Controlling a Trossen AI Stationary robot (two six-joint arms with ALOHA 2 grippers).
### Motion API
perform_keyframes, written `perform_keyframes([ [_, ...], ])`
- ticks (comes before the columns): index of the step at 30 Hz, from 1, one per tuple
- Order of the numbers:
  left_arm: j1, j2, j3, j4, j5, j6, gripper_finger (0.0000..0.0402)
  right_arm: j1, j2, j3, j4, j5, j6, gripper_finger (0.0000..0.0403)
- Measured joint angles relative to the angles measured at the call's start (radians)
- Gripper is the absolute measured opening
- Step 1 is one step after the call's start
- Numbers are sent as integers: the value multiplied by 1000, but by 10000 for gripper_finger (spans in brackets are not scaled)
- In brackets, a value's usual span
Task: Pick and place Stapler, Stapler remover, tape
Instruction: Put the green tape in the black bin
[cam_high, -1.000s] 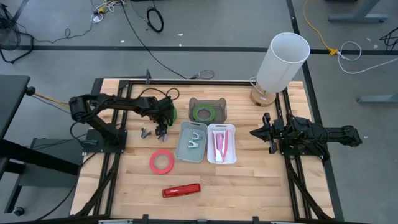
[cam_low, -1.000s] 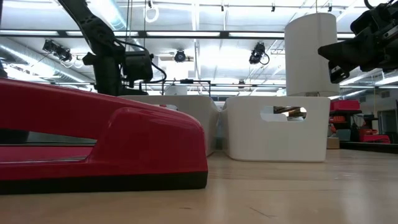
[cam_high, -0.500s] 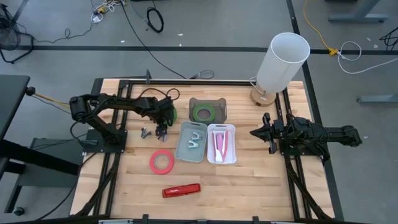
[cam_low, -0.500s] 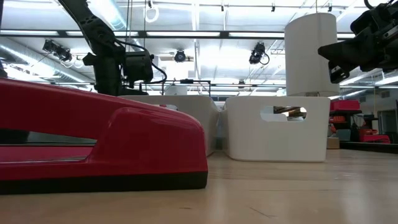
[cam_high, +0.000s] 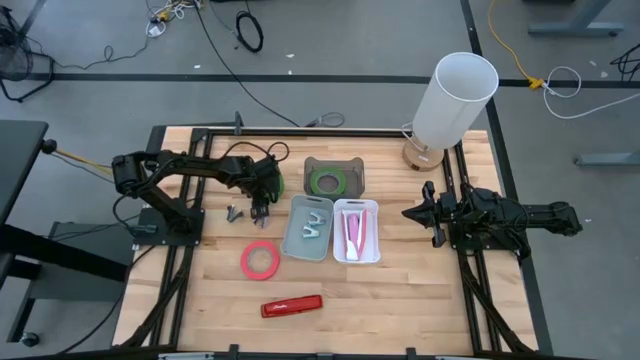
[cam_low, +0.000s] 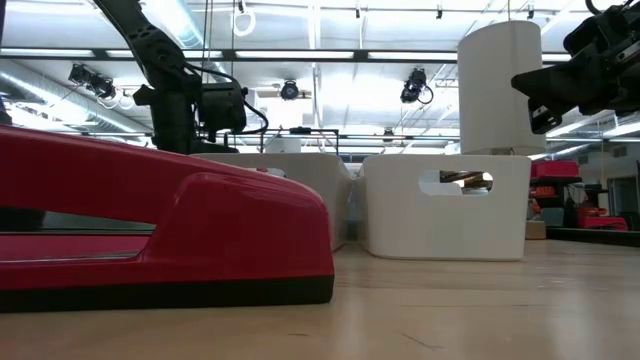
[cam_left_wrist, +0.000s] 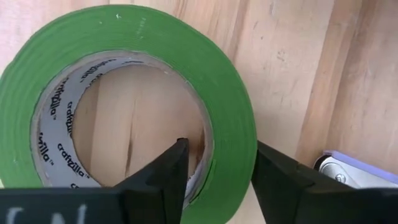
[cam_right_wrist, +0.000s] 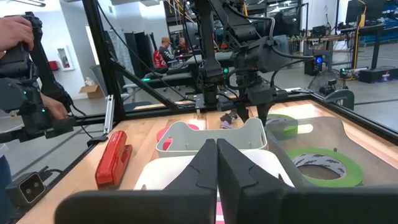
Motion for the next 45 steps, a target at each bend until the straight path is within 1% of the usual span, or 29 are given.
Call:
perform_keyframes([
  [21,0,0,0,-1,1,0,114,0,0,0,0,0,0,4],
  [36,0,0,4,-12,-1,1,113,0,0,0,0,0,0,4],
  [45,0,2,64,-77,-27,3,112,0,0,0,0,0,0,4],
])
